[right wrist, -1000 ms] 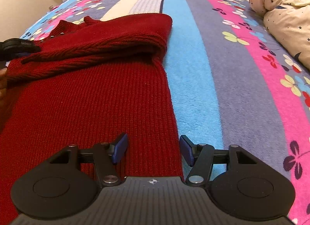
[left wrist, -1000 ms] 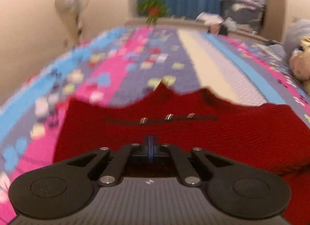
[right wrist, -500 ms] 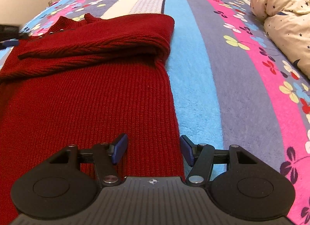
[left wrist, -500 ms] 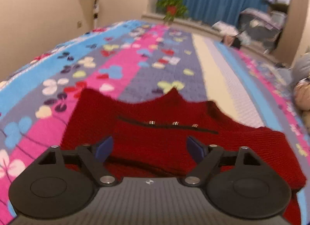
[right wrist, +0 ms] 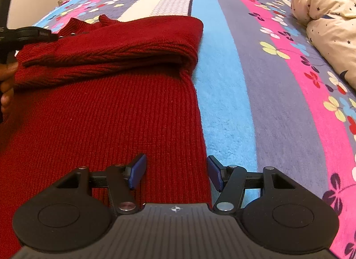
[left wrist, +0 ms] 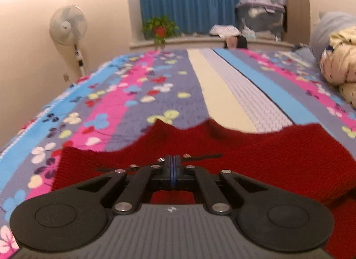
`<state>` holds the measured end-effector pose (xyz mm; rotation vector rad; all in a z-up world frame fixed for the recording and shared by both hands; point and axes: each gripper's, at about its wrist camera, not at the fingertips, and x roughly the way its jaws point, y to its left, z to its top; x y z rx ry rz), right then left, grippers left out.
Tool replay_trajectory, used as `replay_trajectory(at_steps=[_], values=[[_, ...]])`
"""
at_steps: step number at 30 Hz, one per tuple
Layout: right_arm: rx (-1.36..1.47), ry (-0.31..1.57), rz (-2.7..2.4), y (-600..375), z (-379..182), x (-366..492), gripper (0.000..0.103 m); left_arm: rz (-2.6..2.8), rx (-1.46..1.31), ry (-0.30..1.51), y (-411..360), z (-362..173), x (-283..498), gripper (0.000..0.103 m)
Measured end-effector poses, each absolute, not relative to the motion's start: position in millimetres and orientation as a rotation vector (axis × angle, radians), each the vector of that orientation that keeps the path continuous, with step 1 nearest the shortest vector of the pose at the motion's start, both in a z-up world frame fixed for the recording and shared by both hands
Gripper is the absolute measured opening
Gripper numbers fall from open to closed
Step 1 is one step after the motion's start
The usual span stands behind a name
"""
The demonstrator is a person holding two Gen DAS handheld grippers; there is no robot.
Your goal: Fold small clothes
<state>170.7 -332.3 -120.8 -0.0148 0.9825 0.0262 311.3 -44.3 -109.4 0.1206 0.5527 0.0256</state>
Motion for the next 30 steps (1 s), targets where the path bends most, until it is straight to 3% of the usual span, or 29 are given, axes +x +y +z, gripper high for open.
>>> replay_trajectory(at_steps=[2, 3, 4, 5, 6, 7, 10, 13, 17, 18, 19, 20, 30], values=[[-0.023, 0.981, 0.025, -331, -120, 172, 0.062, 0.088, 0.099, 0.574, -36, -108, 315, 0.000], [-0.027, 0.978, 0.026, -330, -120, 172, 0.062, 0.141, 0.090, 0.604, -32, -109, 319, 0.007], [-0.034, 0.975, 0.028, -329, -119, 173, 0.062, 0.186, 0.080, 0.637, -27, -111, 323, 0.032], [-0.039, 0.971, 0.029, -328, -118, 174, 0.062, 0.221, 0.061, 0.678, -22, -116, 329, 0.050], [-0.042, 0.966, 0.029, -328, -117, 174, 0.062, 0.240, 0.047, 0.696, -19, -119, 330, 0.077], [-0.044, 0.959, 0.027, -327, -115, 175, 0.062, 0.256, 0.044, 0.700, -17, -122, 330, 0.085], [-0.048, 0.925, 0.014, -326, -108, 178, 0.062, 0.309, 0.069, 0.729, -16, -134, 330, 0.091], [-0.035, 0.902, 0.008, -327, -102, 181, 0.062, 0.332, 0.000, 0.715, -10, -142, 328, 0.091], [0.005, 0.888, 0.025, -327, -95, 185, 0.062, 0.298, -0.028, 0.706, -10, -142, 332, 0.078], [0.012, 0.886, 0.030, -326, -94, 186, 0.062, 0.263, -0.038, 0.694, -11, -141, 332, 0.057], [0.019, 0.885, 0.036, -325, -94, 187, 0.062, 0.210, -0.051, 0.681, -11, -140, 331, 0.021], [0.024, 0.884, 0.040, -324, -93, 188, 0.062, 0.169, -0.039, 0.674, -17, -138, 330, 0.013], [0.068, 0.881, 0.045, -331, -92, 191, 0.062, 0.191, -0.019, 0.516, -26, -113, 308, 0.010]])
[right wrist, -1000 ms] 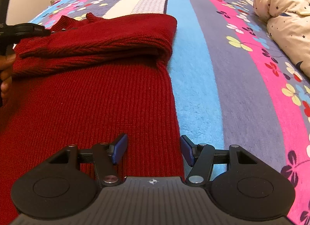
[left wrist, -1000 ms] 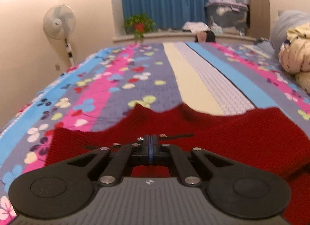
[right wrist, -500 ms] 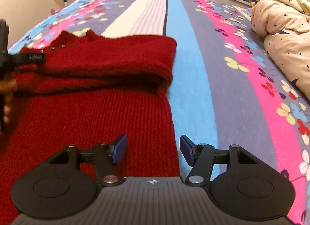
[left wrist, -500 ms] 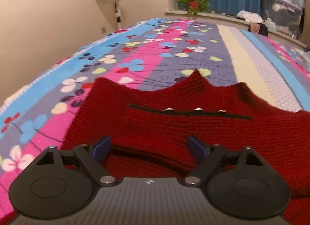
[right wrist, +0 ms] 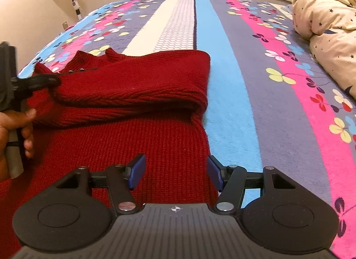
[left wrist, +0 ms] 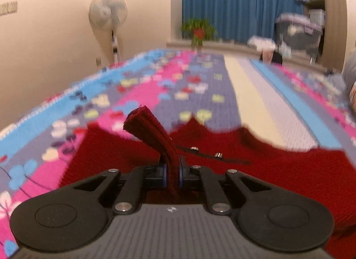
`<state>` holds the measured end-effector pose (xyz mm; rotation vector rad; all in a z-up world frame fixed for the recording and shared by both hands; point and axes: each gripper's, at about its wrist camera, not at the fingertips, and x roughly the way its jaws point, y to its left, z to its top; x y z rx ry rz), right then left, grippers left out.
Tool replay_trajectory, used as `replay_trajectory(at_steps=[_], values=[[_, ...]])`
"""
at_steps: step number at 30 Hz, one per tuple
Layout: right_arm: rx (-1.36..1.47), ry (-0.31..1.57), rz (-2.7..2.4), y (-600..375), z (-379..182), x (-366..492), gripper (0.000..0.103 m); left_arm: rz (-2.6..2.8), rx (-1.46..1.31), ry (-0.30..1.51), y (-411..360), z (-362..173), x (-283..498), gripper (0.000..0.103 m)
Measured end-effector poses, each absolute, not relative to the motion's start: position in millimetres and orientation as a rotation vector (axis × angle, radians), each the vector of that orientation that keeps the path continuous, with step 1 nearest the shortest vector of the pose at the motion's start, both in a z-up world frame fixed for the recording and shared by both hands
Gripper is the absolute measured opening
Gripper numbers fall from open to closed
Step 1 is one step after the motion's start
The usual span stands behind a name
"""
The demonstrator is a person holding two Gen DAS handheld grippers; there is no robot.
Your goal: Fold small clothes
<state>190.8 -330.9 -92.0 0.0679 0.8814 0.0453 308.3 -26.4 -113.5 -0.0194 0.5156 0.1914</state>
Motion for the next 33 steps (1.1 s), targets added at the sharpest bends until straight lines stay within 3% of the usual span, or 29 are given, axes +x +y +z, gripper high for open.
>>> replay_trajectory(at_steps=[5, 9, 13, 17, 19, 21, 22, 28, 31, 33], values=[[0.082, 0.881, 0.043, -333, -92, 193, 0.062, 0.230, -0.025, 0.481, -19, -104, 294, 0.011], [0.082, 0.881, 0.054, -330, -91, 193, 0.062, 0.289, -0.028, 0.691, -16, -125, 312, 0.037], [0.081, 0.880, 0.050, -330, -91, 192, 0.062, 0.394, 0.083, 0.462, -40, -100, 288, 0.057], [0.084, 0.881, 0.039, -332, -91, 192, 0.062, 0.347, 0.151, 0.395, -60, -103, 280, 0.059], [0.085, 0.879, 0.040, -332, -91, 192, 0.062, 0.301, 0.150, 0.476, -60, -117, 286, 0.060], [0.084, 0.877, 0.045, -332, -90, 192, 0.062, 0.266, 0.136, 0.674, -52, -140, 304, 0.064], [0.085, 0.876, 0.045, -332, -90, 192, 0.062, 0.265, 0.129, 0.644, -51, -139, 300, 0.068], [0.092, 0.873, 0.045, -334, -89, 193, 0.062, 0.311, 0.114, 0.500, -54, -115, 278, 0.067], [0.091, 0.875, 0.048, -333, -89, 193, 0.062, 0.274, 0.096, 0.679, -46, -134, 293, 0.069], [0.088, 0.874, 0.052, -333, -89, 193, 0.062, 0.290, 0.135, 0.622, -49, -124, 283, 0.069]])
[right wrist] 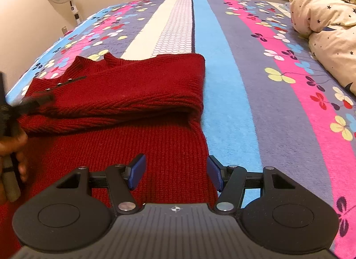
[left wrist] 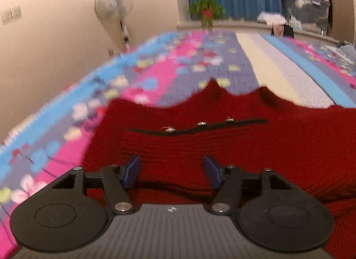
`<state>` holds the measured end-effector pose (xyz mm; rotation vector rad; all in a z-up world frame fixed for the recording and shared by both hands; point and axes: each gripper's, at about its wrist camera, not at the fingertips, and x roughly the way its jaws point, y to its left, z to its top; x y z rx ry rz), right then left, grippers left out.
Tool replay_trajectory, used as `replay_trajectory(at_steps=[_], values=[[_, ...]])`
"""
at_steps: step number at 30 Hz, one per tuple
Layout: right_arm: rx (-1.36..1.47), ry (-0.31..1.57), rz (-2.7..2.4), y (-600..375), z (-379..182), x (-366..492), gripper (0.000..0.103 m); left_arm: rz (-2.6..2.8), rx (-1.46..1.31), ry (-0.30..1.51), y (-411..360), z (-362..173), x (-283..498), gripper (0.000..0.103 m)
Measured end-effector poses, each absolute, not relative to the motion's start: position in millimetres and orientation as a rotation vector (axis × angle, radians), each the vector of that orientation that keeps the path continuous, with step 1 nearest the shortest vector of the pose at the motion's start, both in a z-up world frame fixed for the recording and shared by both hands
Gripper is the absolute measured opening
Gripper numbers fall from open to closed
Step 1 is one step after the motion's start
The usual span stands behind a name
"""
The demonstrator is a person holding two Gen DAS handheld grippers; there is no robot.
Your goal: Fold small clothes
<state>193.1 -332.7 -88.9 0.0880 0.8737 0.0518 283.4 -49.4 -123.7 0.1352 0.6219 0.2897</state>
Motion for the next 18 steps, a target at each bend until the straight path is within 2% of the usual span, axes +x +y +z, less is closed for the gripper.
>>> replay_trajectory(at_steps=[4, 7, 13, 18], values=[[0.089, 0.874, 0.044, -335, -89, 194, 0.062, 0.250, 0.185, 0.513, -66, -106, 240, 0.069], [0.092, 0.873, 0.040, -335, -89, 195, 0.062, 0.206, 0.156, 0.511, -67, -106, 206, 0.069], [0.087, 0.869, 0.045, -334, -87, 191, 0.062, 0.217, 0.183, 0.534, -60, -147, 150, 0.069], [0.078, 0.871, 0.041, -334, -86, 191, 0.062, 0.234, 0.210, 0.530, -62, -155, 153, 0.069]])
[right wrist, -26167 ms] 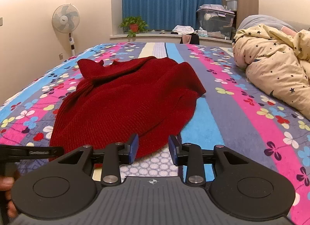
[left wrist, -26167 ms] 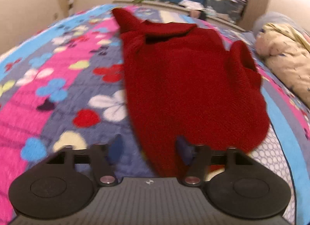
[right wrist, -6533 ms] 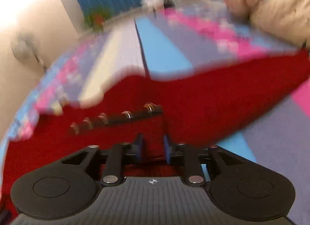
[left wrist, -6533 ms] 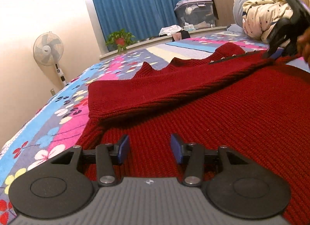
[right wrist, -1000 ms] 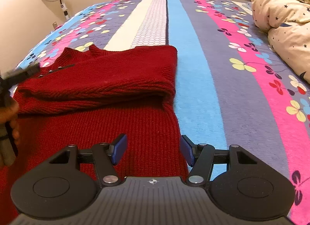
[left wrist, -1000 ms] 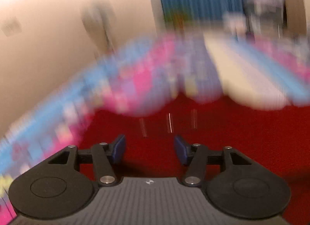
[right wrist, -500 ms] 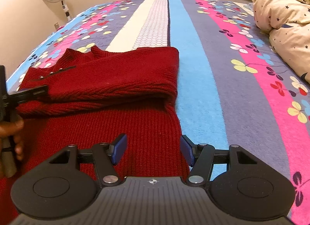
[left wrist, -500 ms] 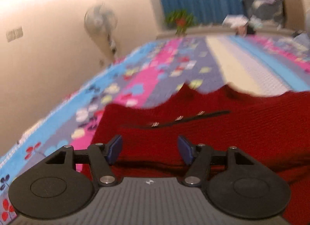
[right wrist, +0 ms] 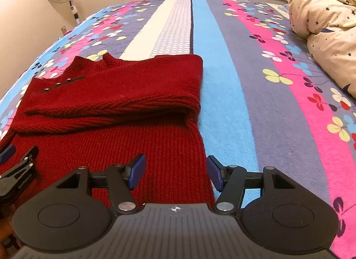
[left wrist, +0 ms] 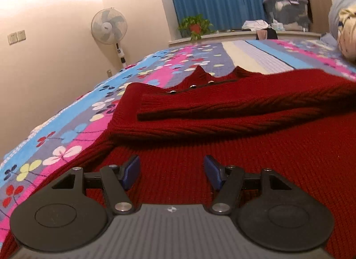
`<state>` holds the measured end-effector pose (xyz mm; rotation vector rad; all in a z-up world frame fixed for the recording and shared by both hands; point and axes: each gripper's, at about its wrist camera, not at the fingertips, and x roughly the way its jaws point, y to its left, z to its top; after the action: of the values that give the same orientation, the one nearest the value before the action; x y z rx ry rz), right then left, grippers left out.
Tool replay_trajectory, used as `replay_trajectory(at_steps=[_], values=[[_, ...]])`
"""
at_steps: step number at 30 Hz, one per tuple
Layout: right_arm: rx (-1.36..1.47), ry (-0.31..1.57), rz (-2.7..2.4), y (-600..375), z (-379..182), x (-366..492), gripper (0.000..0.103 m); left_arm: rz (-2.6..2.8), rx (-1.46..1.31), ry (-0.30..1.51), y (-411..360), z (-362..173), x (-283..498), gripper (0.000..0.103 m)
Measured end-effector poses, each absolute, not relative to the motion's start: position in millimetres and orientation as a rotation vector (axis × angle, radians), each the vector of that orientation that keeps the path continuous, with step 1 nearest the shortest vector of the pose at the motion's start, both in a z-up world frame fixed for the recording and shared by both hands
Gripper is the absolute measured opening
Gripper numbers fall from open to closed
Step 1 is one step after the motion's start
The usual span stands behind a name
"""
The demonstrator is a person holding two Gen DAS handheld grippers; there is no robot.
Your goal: Fold small clothes
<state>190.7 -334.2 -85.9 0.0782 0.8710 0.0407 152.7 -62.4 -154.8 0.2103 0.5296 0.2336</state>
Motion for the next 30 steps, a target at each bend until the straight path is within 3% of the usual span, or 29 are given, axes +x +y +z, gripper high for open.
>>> replay_trajectory(at_steps=[20, 24, 30], values=[[-0.026, 0.887, 0.030, -339, -85, 179, 0.062, 0.198, 0.105, 0.575, -41, -150, 161, 0.075], [-0.050, 0.918, 0.007, -345, -96, 174, 0.069, 0.150, 0.090, 0.683, -29, -136, 158, 0.079], [-0.099, 0.963, -0.038, -356, -120, 142, 0.074, 0.007, 0.207, 0.767, 1, -118, 88, 0.079]])
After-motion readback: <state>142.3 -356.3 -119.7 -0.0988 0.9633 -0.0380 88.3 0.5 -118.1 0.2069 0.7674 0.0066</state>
